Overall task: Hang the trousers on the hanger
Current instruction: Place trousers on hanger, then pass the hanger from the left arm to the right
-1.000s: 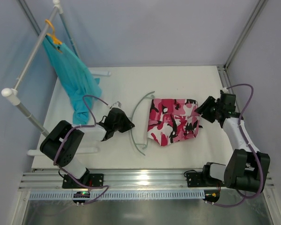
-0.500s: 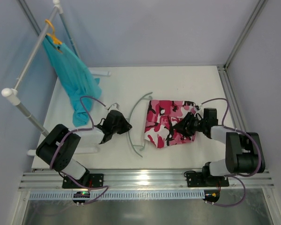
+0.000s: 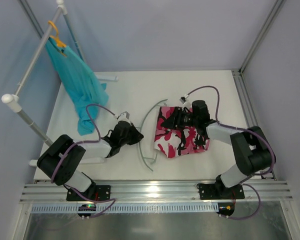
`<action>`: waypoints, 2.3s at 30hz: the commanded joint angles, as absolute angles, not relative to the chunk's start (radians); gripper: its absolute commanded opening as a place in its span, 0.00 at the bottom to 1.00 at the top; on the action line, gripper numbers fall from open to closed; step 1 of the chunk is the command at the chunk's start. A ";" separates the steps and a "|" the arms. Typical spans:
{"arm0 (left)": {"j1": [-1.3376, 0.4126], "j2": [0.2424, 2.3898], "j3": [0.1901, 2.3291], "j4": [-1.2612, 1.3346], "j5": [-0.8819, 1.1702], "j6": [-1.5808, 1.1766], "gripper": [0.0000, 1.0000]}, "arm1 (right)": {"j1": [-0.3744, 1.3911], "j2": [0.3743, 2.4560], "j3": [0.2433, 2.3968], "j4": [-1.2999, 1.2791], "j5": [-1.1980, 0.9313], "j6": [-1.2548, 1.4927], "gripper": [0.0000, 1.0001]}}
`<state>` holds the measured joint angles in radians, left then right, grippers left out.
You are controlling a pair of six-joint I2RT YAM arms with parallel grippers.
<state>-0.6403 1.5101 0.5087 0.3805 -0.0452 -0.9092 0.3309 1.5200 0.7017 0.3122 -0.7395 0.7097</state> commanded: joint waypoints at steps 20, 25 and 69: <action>-0.709 1.611 0.505 0.903 0.124 -0.963 0.35 | 0.376 1.717 0.558 0.595 -0.569 0.851 0.47; -0.710 1.626 0.514 0.897 0.103 -0.977 0.00 | 0.373 1.626 0.665 0.432 -0.555 0.804 0.29; -0.821 1.293 1.281 -0.251 -0.369 -0.851 0.00 | 1.017 0.979 0.955 -0.235 0.144 0.411 0.82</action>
